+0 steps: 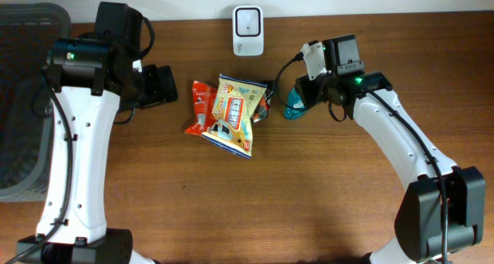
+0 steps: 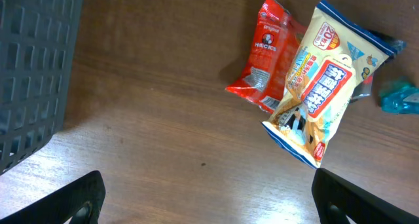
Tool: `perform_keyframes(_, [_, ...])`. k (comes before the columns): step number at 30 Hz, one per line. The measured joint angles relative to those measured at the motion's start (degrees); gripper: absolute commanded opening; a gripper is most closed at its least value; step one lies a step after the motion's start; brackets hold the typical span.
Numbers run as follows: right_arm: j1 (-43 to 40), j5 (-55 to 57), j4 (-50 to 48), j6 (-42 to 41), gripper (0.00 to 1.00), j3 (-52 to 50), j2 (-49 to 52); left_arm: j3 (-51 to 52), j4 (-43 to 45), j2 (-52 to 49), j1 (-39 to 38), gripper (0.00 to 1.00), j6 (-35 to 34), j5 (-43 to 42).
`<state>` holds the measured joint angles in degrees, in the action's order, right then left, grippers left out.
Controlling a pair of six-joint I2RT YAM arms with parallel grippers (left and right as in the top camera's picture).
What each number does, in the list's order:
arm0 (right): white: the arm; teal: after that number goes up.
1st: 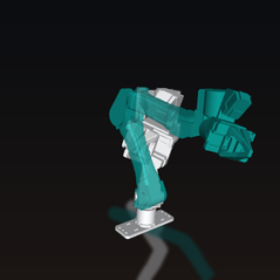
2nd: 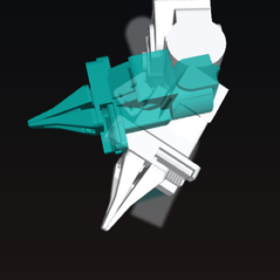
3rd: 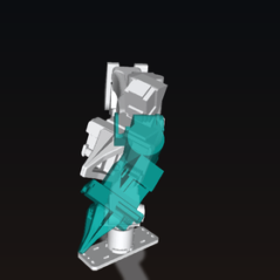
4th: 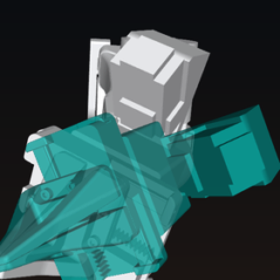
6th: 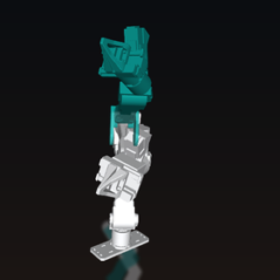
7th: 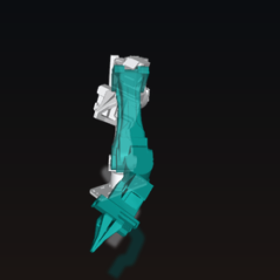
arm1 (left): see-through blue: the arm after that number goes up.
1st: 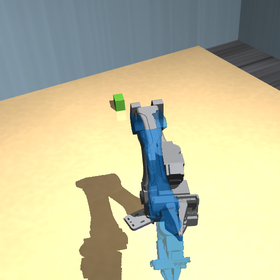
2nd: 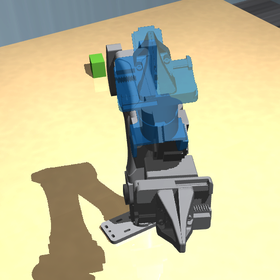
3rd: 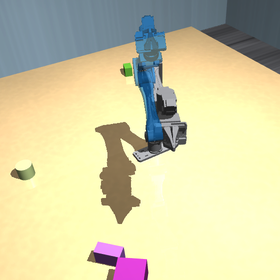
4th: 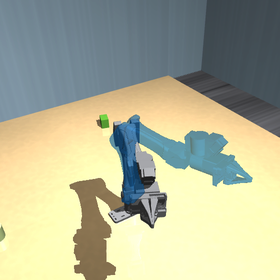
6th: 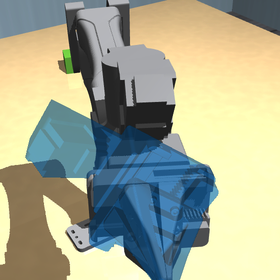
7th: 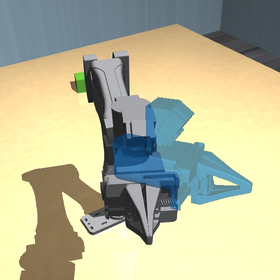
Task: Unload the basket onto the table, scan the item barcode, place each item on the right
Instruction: 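Move the right gripper to the Listerine bottle, then grasp the teal Listerine bottle with the right gripper and lift it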
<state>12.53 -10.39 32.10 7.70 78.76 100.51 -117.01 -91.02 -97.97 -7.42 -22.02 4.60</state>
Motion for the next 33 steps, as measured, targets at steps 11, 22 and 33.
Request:
perform_keyframes(11, [0.00, 4.76, 8.46, -3.45, 0.21, 0.09, -3.80, 0.00, -0.02, 0.00, 0.00, 0.99, 0.00, -0.02])
perform_keyframes(22, [0.00, 8.50, 15.08, -10.80, 0.25, 1.01, -2.82, 0.00, 0.02, 0.00, 0.00, 0.99, -0.02, 0.00])
perform_keyframes(33, [0.00, 8.87, -0.98, -12.35, 0.52, 1.49, 12.61, 0.00, 0.00, 0.00, 0.00, 0.99, 0.00, -0.02])
